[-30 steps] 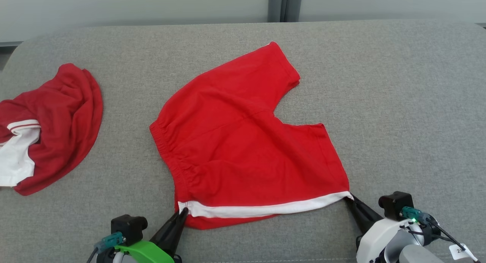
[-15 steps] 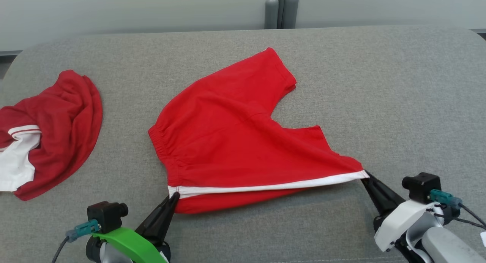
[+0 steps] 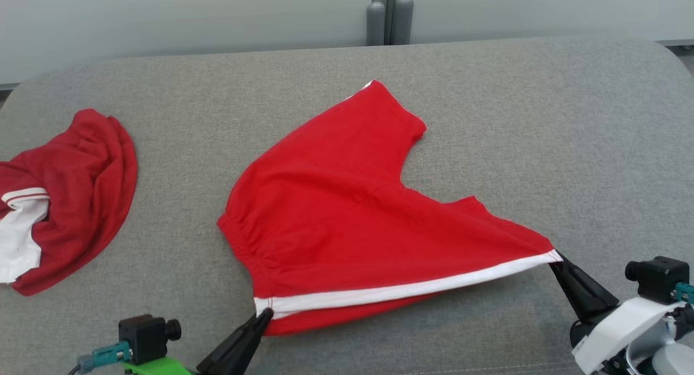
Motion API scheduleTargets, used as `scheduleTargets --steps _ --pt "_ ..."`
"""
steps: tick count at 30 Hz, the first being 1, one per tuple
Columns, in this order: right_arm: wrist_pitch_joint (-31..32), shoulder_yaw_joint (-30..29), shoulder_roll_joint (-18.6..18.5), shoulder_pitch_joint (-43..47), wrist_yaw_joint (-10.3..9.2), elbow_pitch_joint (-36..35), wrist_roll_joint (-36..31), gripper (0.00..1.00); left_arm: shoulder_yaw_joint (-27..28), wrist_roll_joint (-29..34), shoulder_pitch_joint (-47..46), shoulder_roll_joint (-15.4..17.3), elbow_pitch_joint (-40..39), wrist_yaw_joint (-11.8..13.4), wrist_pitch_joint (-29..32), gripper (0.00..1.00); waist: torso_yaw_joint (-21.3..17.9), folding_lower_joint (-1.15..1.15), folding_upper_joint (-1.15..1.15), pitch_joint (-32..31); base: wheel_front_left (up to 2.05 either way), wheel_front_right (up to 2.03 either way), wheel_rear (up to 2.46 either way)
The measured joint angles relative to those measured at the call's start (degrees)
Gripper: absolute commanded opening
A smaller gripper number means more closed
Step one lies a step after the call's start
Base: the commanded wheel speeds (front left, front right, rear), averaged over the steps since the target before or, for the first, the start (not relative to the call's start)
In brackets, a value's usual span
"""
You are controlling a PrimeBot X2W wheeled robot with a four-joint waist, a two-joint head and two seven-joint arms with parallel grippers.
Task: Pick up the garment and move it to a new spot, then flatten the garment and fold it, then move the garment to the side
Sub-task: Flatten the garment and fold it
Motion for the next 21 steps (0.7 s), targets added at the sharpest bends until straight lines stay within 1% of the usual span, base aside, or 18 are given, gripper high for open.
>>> scheduleTargets --steps 3,7,12,16,19,21 --pt "1.0 -1.5 -1.9 2.6 0.00 -3.7 1.4 0.00 0.4 -2.4 2.9 1.0 -3.9 0.0 0.7 0.00 -0.2 0.00 0.00 0.4 0.00 0.00 0.00" --pt "2.1 -3.6 -4.4 5.1 -0.01 -8.4 3.6 0.00 0.2 -4.8 5.4 1.3 -7.6 0.0 2.0 0.00 0.0 0.00 0.00 1.3 0.00 0.00 0.00" --pt "5.6 -3.9 -7.8 5.1 -0.01 -13.7 3.7 0.00 0.7 -6.0 5.8 2.0 -10.5 0.1 3.1 0.00 0.8 0.00 0.00 3.2 0.00 0.00 0.00" --pt "9.7 -2.9 -10.2 1.0 0.00 -16.9 3.4 0.00 1.6 -6.1 4.5 2.6 -12.1 0.2 4.8 0.00 1.7 0.00 0.00 5.4 0.00 0.00 0.00" --pt "12.3 -3.1 -11.8 -3.9 0.01 -18.6 3.2 0.00 2.4 -6.1 0.5 2.9 -12.2 1.5 6.5 0.00 2.6 0.00 0.00 7.3 0.00 0.00 0.00" --pt "14.3 -3.5 -12.4 -7.7 0.01 -19.1 3.3 0.00 2.5 -6.1 -2.1 3.2 -12.5 1.9 7.7 0.00 3.3 0.00 0.00 8.6 0.00 0.00 0.00"
